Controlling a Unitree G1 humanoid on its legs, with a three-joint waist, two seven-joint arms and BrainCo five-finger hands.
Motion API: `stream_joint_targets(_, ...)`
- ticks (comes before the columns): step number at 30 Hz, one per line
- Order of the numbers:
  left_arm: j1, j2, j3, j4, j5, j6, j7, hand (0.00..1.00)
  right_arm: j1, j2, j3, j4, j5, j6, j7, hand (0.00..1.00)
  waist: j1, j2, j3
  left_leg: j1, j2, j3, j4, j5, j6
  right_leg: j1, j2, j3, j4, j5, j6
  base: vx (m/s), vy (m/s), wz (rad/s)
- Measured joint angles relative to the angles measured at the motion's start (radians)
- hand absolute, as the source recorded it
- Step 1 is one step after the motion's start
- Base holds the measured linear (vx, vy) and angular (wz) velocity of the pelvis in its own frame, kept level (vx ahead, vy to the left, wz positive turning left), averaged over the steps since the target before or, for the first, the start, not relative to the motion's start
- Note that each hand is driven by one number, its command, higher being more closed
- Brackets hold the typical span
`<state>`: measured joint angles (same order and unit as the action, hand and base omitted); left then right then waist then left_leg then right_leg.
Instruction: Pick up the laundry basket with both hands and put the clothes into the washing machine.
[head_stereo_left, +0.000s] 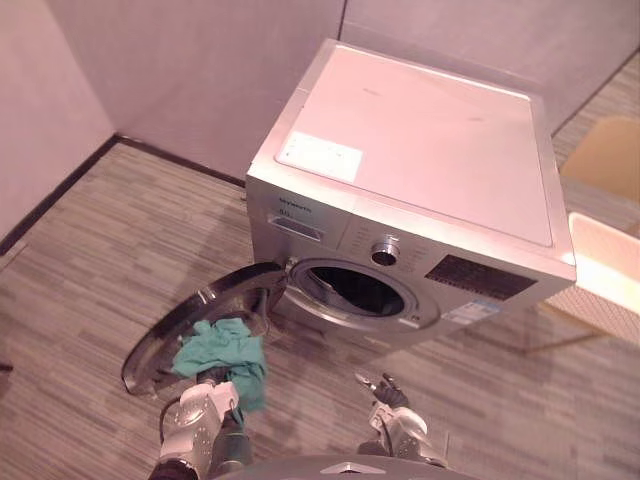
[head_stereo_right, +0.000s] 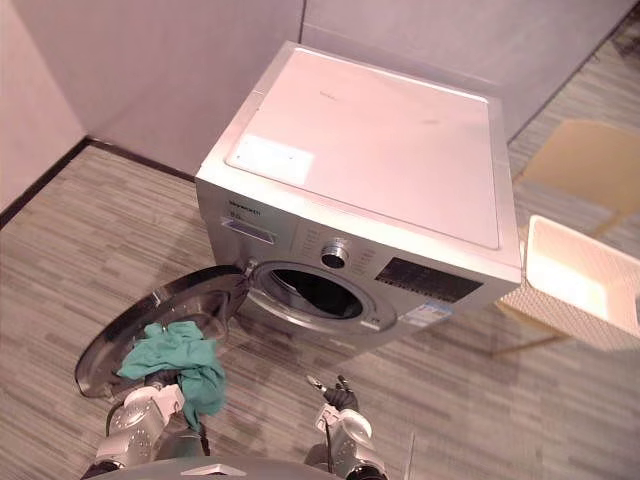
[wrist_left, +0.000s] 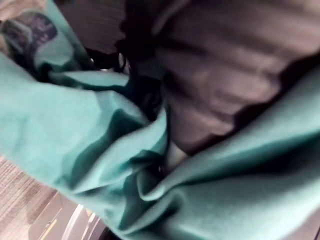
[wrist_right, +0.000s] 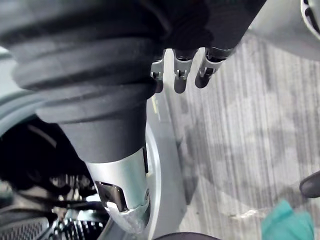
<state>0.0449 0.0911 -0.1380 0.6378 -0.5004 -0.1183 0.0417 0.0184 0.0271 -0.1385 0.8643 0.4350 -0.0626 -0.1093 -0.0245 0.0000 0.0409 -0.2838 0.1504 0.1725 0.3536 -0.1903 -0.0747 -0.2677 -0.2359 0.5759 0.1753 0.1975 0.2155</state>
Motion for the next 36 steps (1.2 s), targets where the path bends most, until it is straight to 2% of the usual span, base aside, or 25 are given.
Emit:
stream_joint_targets(1, -0.006, 0.0, -0.004, 0.0, 0.0, 0.0, -0.002, 1.0, 0.007, -0.001, -0.006, -0.003, 0.0, 0.0, -0.001, 0.0, -0.002, 0.0, 0.0, 0.014, -0.012, 0.026, -0.016, 0.004, 0.006, -0.013, 0.005, -0.036, 0.007, 0.002, -0.006, 0.07, 0.272, -0.89)
stream_joint_targets(2, -0.004, -0.001, -0.01, 0.002, 0.0, 0.001, -0.002, 1.0, 0.022, -0.002, -0.015, -0.003, 0.0, 0.001, -0.001, 0.0, -0.004, 0.006, 0.004, 0.055, -0.034, 0.079, -0.038, 0.001, 0.022, -0.025, 0.02, -0.16, 0.027, 0.015, -0.062, 0.09, 0.209, -1.24)
stream_joint_targets(3, 0.0, -0.01, -0.009, 0.005, 0.0, 0.004, -0.002, 1.0, 0.032, -0.017, -0.015, -0.028, 0.0, 0.001, -0.001, 0.0, 0.016, 0.023, 0.013, 0.113, -0.042, 0.116, -0.051, -0.018, 0.053, -0.034, 0.018, -0.295, 0.063, 0.03, -0.115, 0.1, 0.24, -1.29)
stream_joint_targets(4, -0.001, -0.015, -0.005, 0.006, 0.0, 0.006, -0.002, 1.0, 0.032, -0.03, -0.012, -0.041, 0.0, -0.001, -0.001, 0.0, 0.015, 0.041, 0.022, 0.14, -0.045, 0.125, -0.063, -0.022, 0.059, -0.035, 0.024, -0.336, 0.093, 0.027, -0.116, 0.05, 0.148, -1.15)
stream_joint_targets(5, -0.004, -0.033, 0.002, 0.005, 0.0, 0.008, -0.005, 1.0, 0.028, -0.056, -0.01, -0.062, 0.0, 0.0, 0.0, 0.0, 0.008, 0.078, 0.03, 0.172, -0.042, 0.121, -0.08, -0.026, 0.068, -0.051, 0.054, -0.399, 0.155, -0.031, -0.125, 0.02, 0.074, -0.43)
stream_joint_targets(6, -0.002, -0.042, 0.01, 0.005, -0.001, 0.007, -0.006, 1.0, 0.036, -0.069, -0.007, -0.066, 0.0, -0.001, 0.001, 0.0, -0.006, 0.092, 0.029, 0.18, -0.043, 0.096, -0.085, -0.028, 0.07, -0.049, 0.1, -0.467, 0.186, -0.102, -0.136, 0.02, 0.041, -0.3)
stream_joint_targets(7, -0.006, -0.041, 0.017, 0.005, -0.001, 0.007, -0.006, 1.0, 0.041, -0.076, 0.001, -0.065, -0.001, 0.0, 0.003, 0.0, -0.004, 0.088, 0.028, 0.187, -0.054, 0.096, -0.09, -0.028, 0.07, -0.054, 0.102, -0.514, 0.19, -0.123, -0.165, 0.04, 0.014, -0.55)
stream_joint_targets(8, -0.007, -0.045, 0.026, 0.007, -0.004, 0.006, -0.006, 1.0, 0.036, -0.079, 0.003, -0.068, -0.001, 0.0, 0.011, 0.0, 0.017, 0.087, 0.028, 0.195, -0.052, 0.083, -0.102, -0.029, 0.072, -0.058, 0.109, -0.509, 0.163, -0.133, -0.166, 0.07, -0.038, -0.91)
stream_joint_targets(12, -0.024, -0.019, 0.046, 0.038, -0.009, 0.008, -0.005, 1.0, 0.027, -0.077, 0.016, -0.073, -0.001, 0.001, 0.036, 0.0, 0.009, 0.064, 0.035, 0.202, -0.053, 0.078, -0.157, -0.021, 0.053, -0.042, 0.139, -0.485, 0.023, -0.132, -0.163, 0.05, -0.126, -0.81)
stream_joint_targets(14, -0.03, -0.022, 0.046, 0.057, -0.009, 0.008, -0.003, 1.0, 0.032, -0.081, 0.02, -0.072, -0.001, 0.0, 0.037, 0.0, -0.009, 0.06, 0.038, 0.245, -0.045, 0.073, -0.215, -0.013, 0.032, -0.008, 0.157, -0.449, -0.053, -0.116, -0.137, 0.01, -0.182, -0.74)
stream_joint_targets(17, -0.071, -0.051, 0.015, 0.098, -0.008, 0.01, -0.008, 1.0, 0.056, -0.103, 0.014, -0.062, 0.0, -0.003, 0.036, 0.0, -0.04, 0.055, 0.039, 0.282, -0.034, 0.039, -0.23, -0.003, 0.011, 0.053, 0.167, -0.462, -0.094, -0.119, -0.13, -0.02, -0.093, 0.05)
stream_joint_targets(19, -0.082, -0.063, 0.008, 0.096, -0.008, 0.008, -0.021, 1.0, 0.098, -0.105, 0.017, -0.06, -0.001, -0.002, 0.036, 0.0, -0.04, 0.035, 0.031, 0.266, -0.021, -0.002, -0.195, -0.019, -0.015, 0.077, 0.164, -0.487, -0.094, -0.168, -0.115, -0.08, -0.101, 0.46)
stream_joint_targets(21, -0.07, -0.075, 0.005, 0.096, -0.009, 0.011, -0.023, 1.0, 0.12, -0.103, 0.017, -0.061, -0.004, 0.001, 0.038, 0.0, -0.042, 0.054, 0.034, 0.246, 0.025, -0.054, -0.134, -0.057, -0.038, 0.102, 0.193, -0.536, -0.074, -0.207, -0.124, -0.07, -0.16, 0.53)
stream_joint_targets(23, -0.028, -0.08, 0.003, 0.092, -0.009, 0.012, -0.023, 1.0, 0.144, -0.119, 0.033, -0.069, -0.009, 0.001, 0.041, 0.0, -0.031, 0.07, 0.036, 0.271, 0.068, -0.083, -0.091, -0.045, -0.056, 0.138, 0.239, -0.54, -0.021, -0.259, -0.164, 0.02, -0.182, 0.59)
stream_joint_targets(24, -0.01, -0.08, 0.009, 0.079, -0.008, 0.022, -0.024, 1.0, 0.149, -0.115, 0.042, -0.071, -0.01, 0.001, 0.04, 0.0, -0.021, 0.056, 0.05, 0.167, 0.069, -0.114, 0.154, -0.013, 0.004, 0.135, 0.234, -0.563, 0.038, -0.308, -0.172, 0.0, -0.226, 0.49)
stream_joint_targets(25, -0.001, -0.083, 0.008, 0.076, -0.008, 0.025, -0.024, 1.0, 0.157, -0.116, 0.043, -0.074, -0.011, 0.001, 0.04, 0.0, -0.005, 0.05, 0.051, 0.12, 0.063, -0.124, 0.245, 0.031, 0.055, 0.135, 0.228, -0.56, 0.048, -0.312, -0.178, -0.04, -0.2, 0.19)
stream_joint_targets(26, 0.012, -0.09, 0.006, 0.063, -0.008, 0.032, -0.024, 1.0, 0.152, -0.118, 0.054, -0.097, -0.011, 0.001, 0.04, 0.0, 0.018, 0.034, 0.049, 0.066, 0.057, -0.137, 0.343, 0.112, 0.062, 0.146, 0.223, -0.549, 0.051, -0.315, -0.187, 0.0, -0.231, -0.21)
stream_joint_targets(27, 0.038, -0.093, 0.002, 0.036, -0.008, 0.033, -0.024, 1.0, 0.144, -0.119, 0.06, -0.111, -0.013, -0.001, 0.041, 0.0, 0.032, 0.032, 0.055, 0.013, 0.045, -0.162, 0.418, 0.174, 0.038, 0.152, 0.217, -0.535, 0.045, -0.317, -0.2, 0.02, -0.135, -0.23)
stream_joint_targets(28, 0.049, -0.097, -0.008, 0.026, -0.008, 0.034, -0.028, 1.0, 0.136, -0.123, 0.062, -0.109, -0.022, 0.001, 0.041, 0.0, 0.036, 0.04, 0.055, -0.003, 0.037, -0.17, 0.436, 0.166, 0.034, 0.154, 0.214, -0.533, 0.042, -0.315, -0.205, 0.04, -0.122, -0.17)
stream_joint_targets(29, 0.062, -0.105, -0.029, 0.006, -0.008, 0.04, -0.032, 1.0, 0.121, -0.131, 0.059, -0.11, -0.049, 0.002, 0.04, 0.0, 0.037, 0.055, 0.058, -0.021, 0.017, -0.168, 0.428, 0.136, 0.03, 0.159, 0.203, -0.532, 0.03, -0.313, -0.21, 0.05, -0.089, -0.08)
stream_joint_targets(31, 0.073, -0.117, -0.033, -0.009, -0.008, 0.042, -0.034, 1.0, 0.115, -0.136, 0.06, -0.112, -0.057, 0.005, 0.04, 0.0, 0.04, 0.061, 0.058, -0.018, -0.023, -0.147, 0.32, 0.103, 0.021, 0.161, 0.19, -0.525, 0.015, -0.311, -0.21, 0.08, -0.071, -0.04)
stream_joint_targets(33, 0.097, -0.119, -0.031, -0.047, -0.009, 0.043, -0.034, 1.0, 0.123, -0.135, 0.07, -0.142, -0.083, 0.008, 0.04, 0.0, 0.041, 0.067, 0.057, 0.051, -0.081, -0.163, 0.015, 0.095, -0.008, 0.157, 0.19, -0.523, 0.012, -0.314, -0.2, 0.13, -0.009, -0.11)
stream_joint_targets(34, 0.098, -0.119, -0.031, -0.049, -0.009, 0.043, -0.034, 1.0, 0.123, -0.138, 0.076, -0.142, -0.088, 0.008, 0.04, 0.0, 0.042, 0.07, 0.056, 0.078, -0.094, -0.178, -0.066, 0.108, -0.02, 0.154, 0.193, -0.521, 0.013, -0.314, -0.193, 0.12, 0.048, -0.26)
stream_joint_targets(35, 0.097, -0.119, -0.032, -0.049, -0.009, 0.043, -0.034, 1.0, 0.12, -0.145, 0.095, -0.145, -0.089, 0.008, 0.04, 0.0, 0.042, 0.087, 0.058, 0.111, -0.1, -0.18, -0.172, 0.146, -0.004, 0.147, 0.217, -0.51, 0.023, -0.325, -0.181, 0.18, 0.099, -0.3)
stream_joint_targets(36, 0.095, -0.119, -0.032, -0.049, -0.009, 0.043, -0.034, 1.0, 0.116, -0.147, 0.103, -0.148, -0.089, 0.008, 0.04, 0.0, 0.041, 0.099, 0.062, 0.12, -0.098, -0.18, -0.196, 0.157, 0.024, 0.139, 0.234, -0.503, 0.036, -0.333, -0.178, 0.16, 0.1, -0.43)
